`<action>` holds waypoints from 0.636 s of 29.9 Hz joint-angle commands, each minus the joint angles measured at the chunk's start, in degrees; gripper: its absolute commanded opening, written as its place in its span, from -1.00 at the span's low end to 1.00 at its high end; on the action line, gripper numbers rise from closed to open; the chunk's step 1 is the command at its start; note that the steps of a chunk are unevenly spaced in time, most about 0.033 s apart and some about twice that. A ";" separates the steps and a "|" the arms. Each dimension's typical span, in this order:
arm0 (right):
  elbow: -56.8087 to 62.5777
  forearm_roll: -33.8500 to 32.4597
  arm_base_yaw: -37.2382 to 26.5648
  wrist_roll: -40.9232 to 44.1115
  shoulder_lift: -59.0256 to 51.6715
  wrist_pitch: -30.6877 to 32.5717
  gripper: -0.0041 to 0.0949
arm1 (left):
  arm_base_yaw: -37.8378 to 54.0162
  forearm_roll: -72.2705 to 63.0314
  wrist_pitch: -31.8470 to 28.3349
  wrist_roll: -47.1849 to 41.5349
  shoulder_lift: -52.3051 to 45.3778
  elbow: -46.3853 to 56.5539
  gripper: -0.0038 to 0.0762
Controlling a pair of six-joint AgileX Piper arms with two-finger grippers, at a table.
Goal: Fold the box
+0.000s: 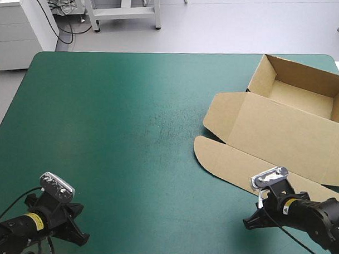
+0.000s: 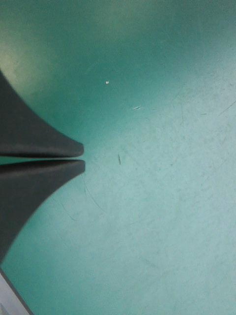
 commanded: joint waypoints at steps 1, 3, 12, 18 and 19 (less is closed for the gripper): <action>0.46 0.18 0.09 -0.80 -3.54 -2.96 -0.96 | -0.18 -1.21 -2.70 -0.27 0.29 -1.32 -0.92; 0.68 0.18 0.09 -1.96 -4.88 -2.84 -0.96 | -0.18 -1.21 -2.70 -0.27 0.29 -1.32 -0.92; 0.68 0.62 0.09 -2.18 -7.19 -2.24 -0.96 | -0.18 -1.21 -1.25 -0.27 0.29 -1.20 -0.92; 0.68 0.62 0.09 -2.18 -7.19 -2.24 -0.96 | -0.18 -1.68 2.22 -0.27 0.29 -0.91 -0.92; 0.68 0.62 0.09 -2.18 -7.19 -2.24 -0.96 | -0.18 -1.91 2.22 -0.27 0.29 -0.91 -0.92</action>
